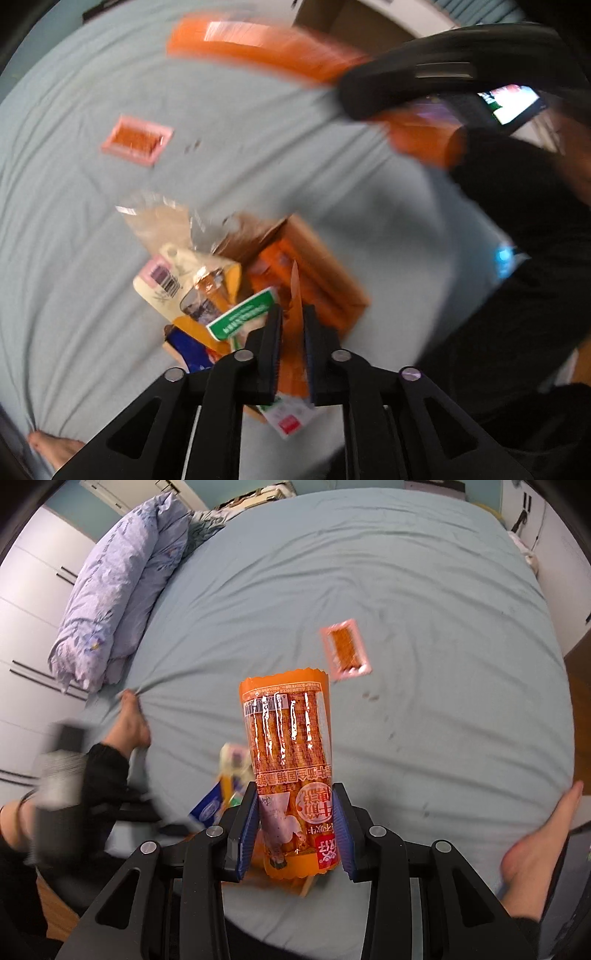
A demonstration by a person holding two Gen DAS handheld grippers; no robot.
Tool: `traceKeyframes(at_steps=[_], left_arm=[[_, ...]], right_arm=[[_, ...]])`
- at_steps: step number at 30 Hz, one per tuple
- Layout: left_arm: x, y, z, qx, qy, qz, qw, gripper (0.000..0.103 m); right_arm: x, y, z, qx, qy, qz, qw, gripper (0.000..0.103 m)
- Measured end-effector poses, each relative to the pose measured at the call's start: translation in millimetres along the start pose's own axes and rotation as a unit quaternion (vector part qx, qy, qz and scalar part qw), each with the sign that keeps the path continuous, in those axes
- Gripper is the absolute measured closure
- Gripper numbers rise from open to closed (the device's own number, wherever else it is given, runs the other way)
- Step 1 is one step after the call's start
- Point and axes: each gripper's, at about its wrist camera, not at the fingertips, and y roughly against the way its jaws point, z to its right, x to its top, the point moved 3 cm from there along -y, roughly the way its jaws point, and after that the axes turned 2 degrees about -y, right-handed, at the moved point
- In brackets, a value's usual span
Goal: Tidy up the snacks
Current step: 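Carry both orange packs over the box and open both tools to drop them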
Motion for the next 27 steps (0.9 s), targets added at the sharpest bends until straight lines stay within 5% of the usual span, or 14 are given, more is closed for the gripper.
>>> traceKeyframes(at_steps=[3, 7, 9, 17, 19, 22, 27], left_arm=[[2.3, -15.4, -10.9, 0.061, -0.003, -0.038, 0.9974, 0.076], [8.5, 17.2, -25.6, 0.117, -0.010, 0.007, 0.9931, 0.038], [9.4, 34.6, -31.5, 0.143, -0.005, 0.026, 0.9893, 0.027], [-5.3, 89.7, -56.8, 0.218, 0.032, 0.058, 0.9738, 0.027], [-8.6, 102.3, -60.9, 0.211, 0.046, 0.070, 0.9740, 0.027], [-15.7, 110.4, -62.0, 0.186, 0.055, 0.088, 0.9771, 0.027], [-20.1, 96.6, -68.6, 0.181, 0.068, 0.070, 0.9787, 0.027]], right_arm=[[-8.9, -3.9, -6.2, -0.003, 0.014, -0.015, 1.000, 0.067], [-14.1, -21.6, -12.0, -0.012, 0.033, -0.047, 0.998, 0.067], [-11.3, -35.7, -12.4, -0.019, 0.036, -0.066, 0.997, 0.067], [-2.2, -86.6, -15.3, 0.026, 0.000, -0.141, 0.990, 0.065], [-0.7, -97.2, -7.6, 0.046, -0.034, -0.157, 0.986, 0.059], [5.3, -112.8, 12.4, 0.050, -0.078, -0.171, 0.981, 0.033], [16.1, -127.2, 41.5, 0.031, -0.117, -0.194, 0.973, 0.030]])
